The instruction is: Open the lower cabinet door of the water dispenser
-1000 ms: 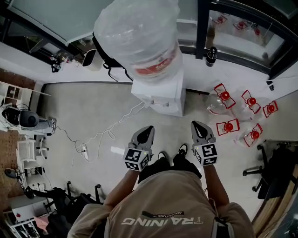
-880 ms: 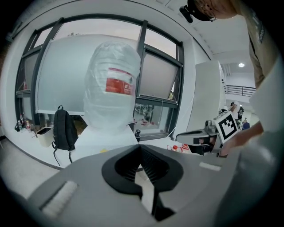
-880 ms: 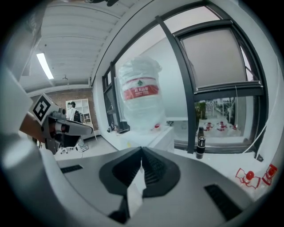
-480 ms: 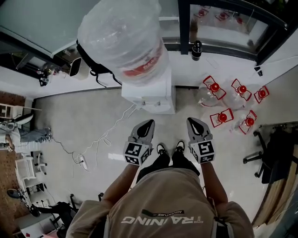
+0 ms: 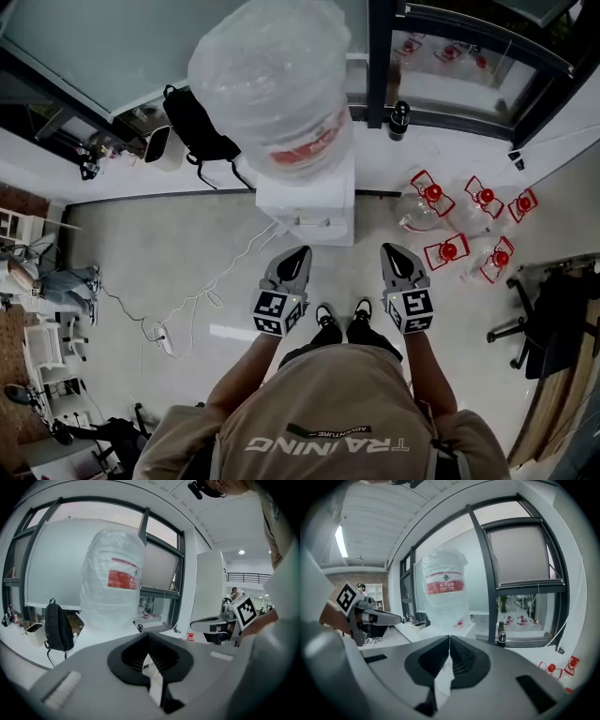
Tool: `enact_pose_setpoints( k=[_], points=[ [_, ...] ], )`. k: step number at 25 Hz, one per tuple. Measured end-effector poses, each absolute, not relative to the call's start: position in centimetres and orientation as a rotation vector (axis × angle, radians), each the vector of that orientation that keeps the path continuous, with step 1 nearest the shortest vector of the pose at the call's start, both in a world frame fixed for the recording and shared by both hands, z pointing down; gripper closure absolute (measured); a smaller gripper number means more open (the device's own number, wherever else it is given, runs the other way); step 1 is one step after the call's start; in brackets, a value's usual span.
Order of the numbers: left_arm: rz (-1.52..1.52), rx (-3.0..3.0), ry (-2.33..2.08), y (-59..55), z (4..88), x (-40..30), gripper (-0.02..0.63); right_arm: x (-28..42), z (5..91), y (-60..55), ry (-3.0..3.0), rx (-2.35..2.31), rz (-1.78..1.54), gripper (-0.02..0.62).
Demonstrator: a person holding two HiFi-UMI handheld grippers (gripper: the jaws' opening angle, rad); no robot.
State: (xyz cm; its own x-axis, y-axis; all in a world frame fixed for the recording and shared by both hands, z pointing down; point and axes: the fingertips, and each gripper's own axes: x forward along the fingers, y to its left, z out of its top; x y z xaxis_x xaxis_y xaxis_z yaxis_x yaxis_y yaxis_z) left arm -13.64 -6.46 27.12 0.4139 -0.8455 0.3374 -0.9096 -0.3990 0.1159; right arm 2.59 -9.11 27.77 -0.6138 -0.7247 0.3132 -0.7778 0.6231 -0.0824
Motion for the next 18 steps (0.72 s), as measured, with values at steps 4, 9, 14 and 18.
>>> enact_pose_setpoints(
  k=[4, 9, 14, 18],
  points=[
    [0.338, 2.374, -1.509, -6.4, 27.8, -14.4, 0.604, 2.5, 27.4, -9.2, -2.580, 1.242, 0.288, 0.584],
    [0.320, 2.351, -1.486, -7.6, 29.8, -14.0, 0.604, 2.2, 30.3, -9.5, -2.517, 1.179, 0.224, 0.584],
    [0.351, 2.308, -1.441, -8.4, 33.6, -12.8, 0.604, 1.6, 34.8, -9.7, -2.510, 1.108, 0.253, 0.584],
    [0.401, 2.265, -1.407, -9.3, 38.5, -12.5, 0.604, 1.3, 40.0, -11.2, -2.517, 1.031, 0.254, 0.584]
  ],
)
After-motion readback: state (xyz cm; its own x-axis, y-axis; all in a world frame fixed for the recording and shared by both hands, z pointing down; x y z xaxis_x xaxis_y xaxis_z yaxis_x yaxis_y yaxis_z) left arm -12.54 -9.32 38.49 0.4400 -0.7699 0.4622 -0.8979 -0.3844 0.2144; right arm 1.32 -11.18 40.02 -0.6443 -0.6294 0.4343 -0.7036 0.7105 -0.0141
